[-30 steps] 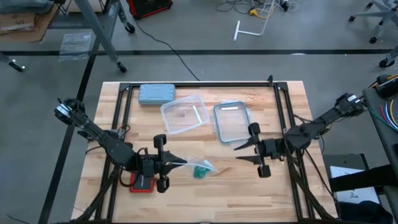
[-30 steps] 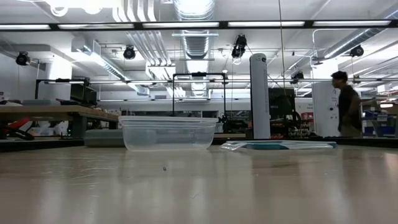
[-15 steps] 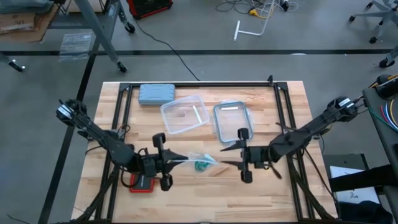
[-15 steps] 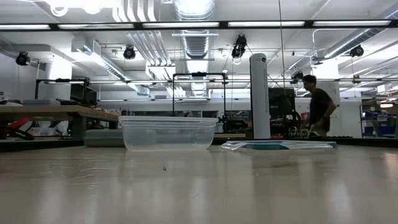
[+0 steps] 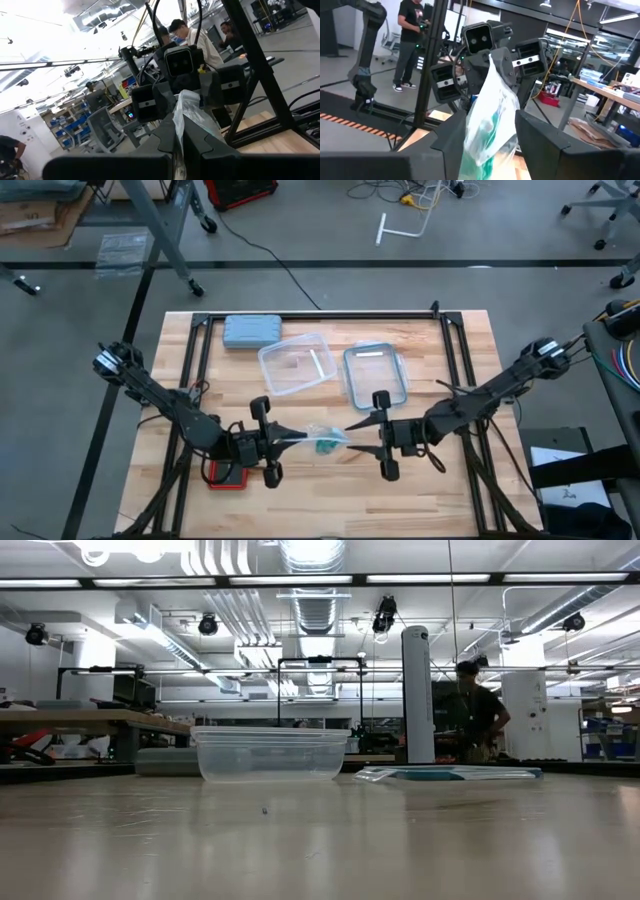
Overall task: Roll bandage
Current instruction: Close the transparent zip bag
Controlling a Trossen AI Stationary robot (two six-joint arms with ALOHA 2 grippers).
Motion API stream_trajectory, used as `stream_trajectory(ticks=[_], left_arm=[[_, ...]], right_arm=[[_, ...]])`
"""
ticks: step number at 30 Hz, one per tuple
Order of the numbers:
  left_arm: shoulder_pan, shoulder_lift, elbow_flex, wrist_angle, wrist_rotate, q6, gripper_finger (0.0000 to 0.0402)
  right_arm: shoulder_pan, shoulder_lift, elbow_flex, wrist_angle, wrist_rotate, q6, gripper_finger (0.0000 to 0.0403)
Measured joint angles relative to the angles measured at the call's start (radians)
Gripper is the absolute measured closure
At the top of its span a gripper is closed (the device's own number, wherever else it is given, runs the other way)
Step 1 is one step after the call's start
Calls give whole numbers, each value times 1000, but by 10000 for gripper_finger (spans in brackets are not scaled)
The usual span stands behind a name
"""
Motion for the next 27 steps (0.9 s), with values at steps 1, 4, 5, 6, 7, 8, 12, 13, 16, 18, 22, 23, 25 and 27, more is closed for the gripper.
stream_trajectory(ticks=[1,4,5,6,7,8,12,13,16,18,22,23,25,27], left_arm=[[0,1,0,0,0,0,401],[0,4,0,1,0,-1,401],[0,6,0,1,0,-4,401],[-1,7,0,0,0,-5,401],[-2,7,0,0,0,-6,401],[-4,7,0,0,0,-8,402],[-27,6,1,-36,-1,-56,402],[-36,5,1,-52,-14,-80,401],[-78,1,1,-88,-170,-178,395],[-119,-1,2,-127,-324,-219,383],[-190,-1,2,-149,-593,-235,350],[-199,-2,2,-148,-642,-234,341],[-205,-2,11,-150,-677,-234,325],[-199,-1,28,-149,-678,-235,313]], right_arm=[[-4,6,5,0,0,7,239],[-31,33,14,-1,-5,32,280],[-44,44,14,-3,-10,39,304],[-57,55,14,-6,-27,49,331],[-69,64,13,-7,-55,62,363],[-80,71,13,-7,-79,70,382],[-95,73,13,3,-93,92,396],[-95,69,13,-4,-85,85,399],[-95,46,13,-50,-47,62,401],[-95,23,12,-110,-18,60,402],[-105,1,51,-297,-21,83,402],[-110,2,78,-374,-26,102,402],[-128,16,145,-551,-26,151,402],[-141,41,209,-706,-22,191,403]])
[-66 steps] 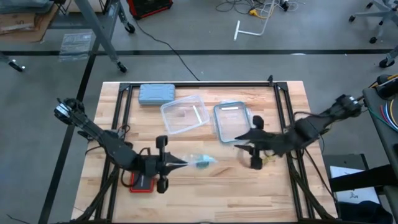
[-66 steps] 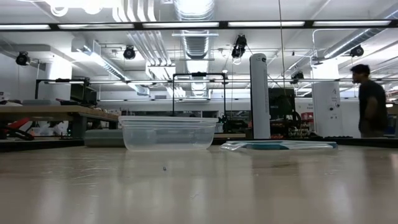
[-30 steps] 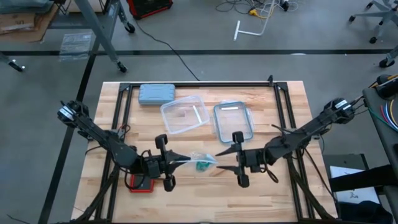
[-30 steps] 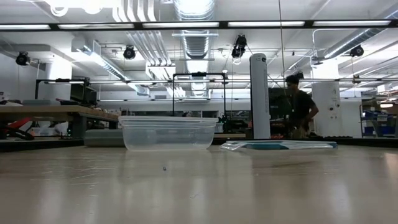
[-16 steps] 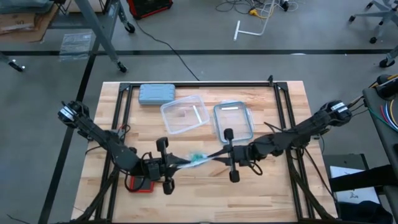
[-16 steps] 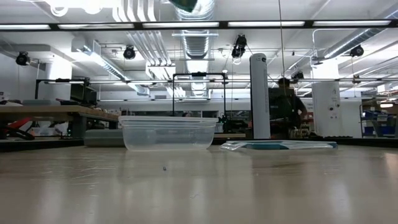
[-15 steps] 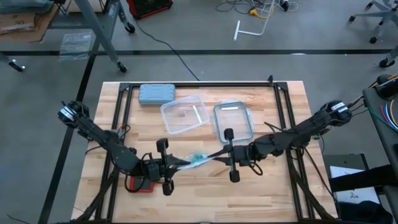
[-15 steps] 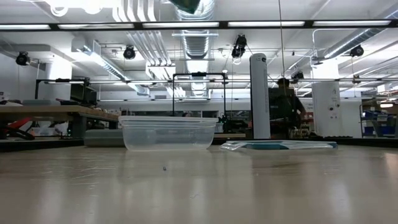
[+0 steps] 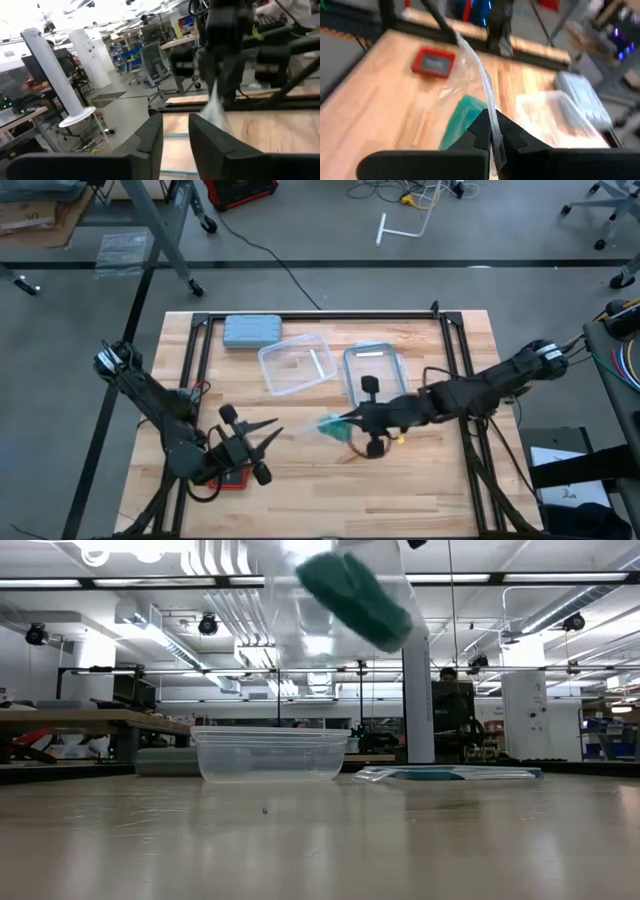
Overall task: Roll bandage
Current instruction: Close the transparent zip bag
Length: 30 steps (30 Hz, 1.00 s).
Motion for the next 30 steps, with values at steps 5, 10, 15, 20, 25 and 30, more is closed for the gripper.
stream_trajectory(ticks=[5,10,15,20,25,30], left_arm=[[43,25,44,-42,7,-11,294],[90,33,75,-161,119,-130,283],[149,33,107,-417,282,-399,287],[197,34,134,-618,433,-613,298],[238,40,132,-637,528,-673,303],[271,56,133,-656,563,-691,291]], right_arm=[[-11,78,97,-144,37,60,403],[-11,156,133,-158,49,64,403],[-11,187,156,-155,49,67,403],[-11,191,167,-163,50,67,403],[-16,187,166,-163,50,77,403],[-18,188,165,-165,49,77,403]])
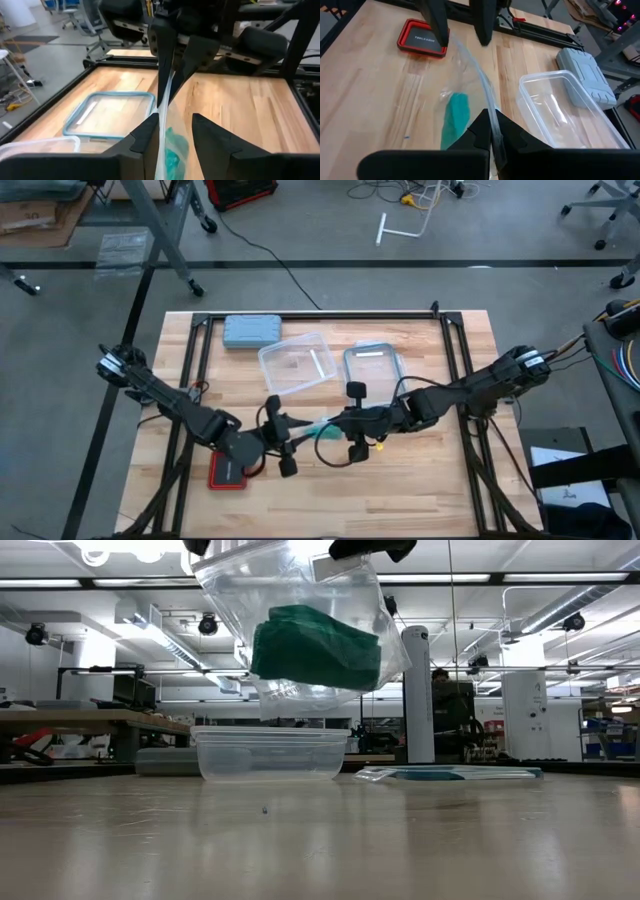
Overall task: Roll bandage
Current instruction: Close the transparent zip bag
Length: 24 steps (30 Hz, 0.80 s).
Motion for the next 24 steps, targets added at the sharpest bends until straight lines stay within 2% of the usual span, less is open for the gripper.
stream_trajectory(ticks=[3,8,14,17,21,24], left_arm=[[18,5,0,-14,45,-21,282],[32,6,-1,-43,47,-23,273],[57,11,-1,-111,77,-58,282],[60,25,-1,-112,80,-46,307],[61,47,0,-117,102,-20,385],[56,57,5,-109,96,27,398]], right_arm=[[0,2,0,-2,0,0,403],[0,2,0,-1,-2,2,403],[0,2,0,-2,-4,4,403],[0,2,0,-2,-4,5,403],[0,2,0,-3,-4,5,403],[0,2,0,-9,-4,5,403]])
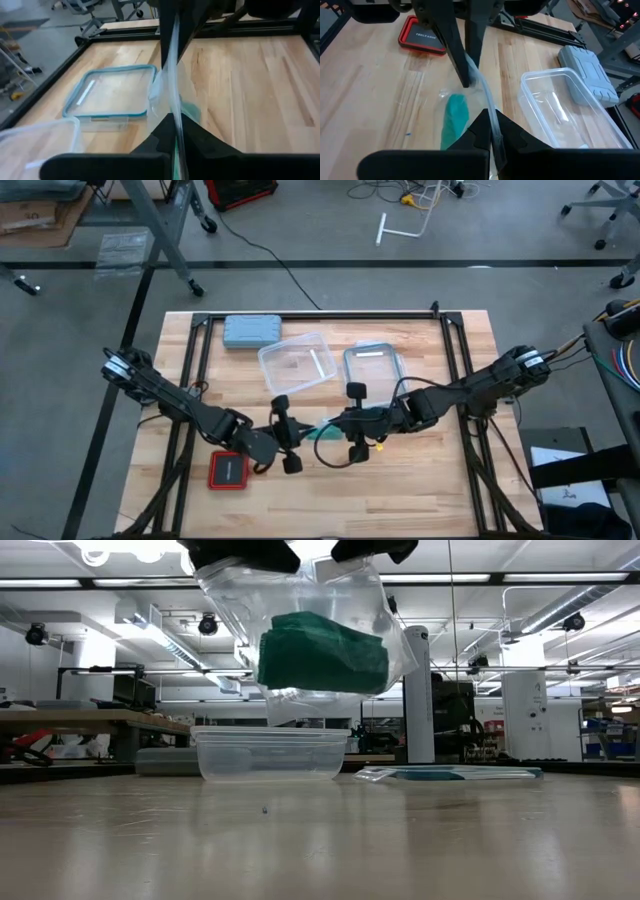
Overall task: Roll bandage
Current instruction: Close the transparent zip bag
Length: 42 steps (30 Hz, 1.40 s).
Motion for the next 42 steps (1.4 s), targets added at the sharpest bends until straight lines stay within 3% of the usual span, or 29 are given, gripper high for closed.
stream_trajectory(ticks=[6,42], left_arm=[[0,3,0,9,53,-27,400],[-60,-12,1,-136,88,-182,401]], right_arm=[[0,0,-4,-5,-2,8,403],[0,2,-7,-29,-9,34,403]])
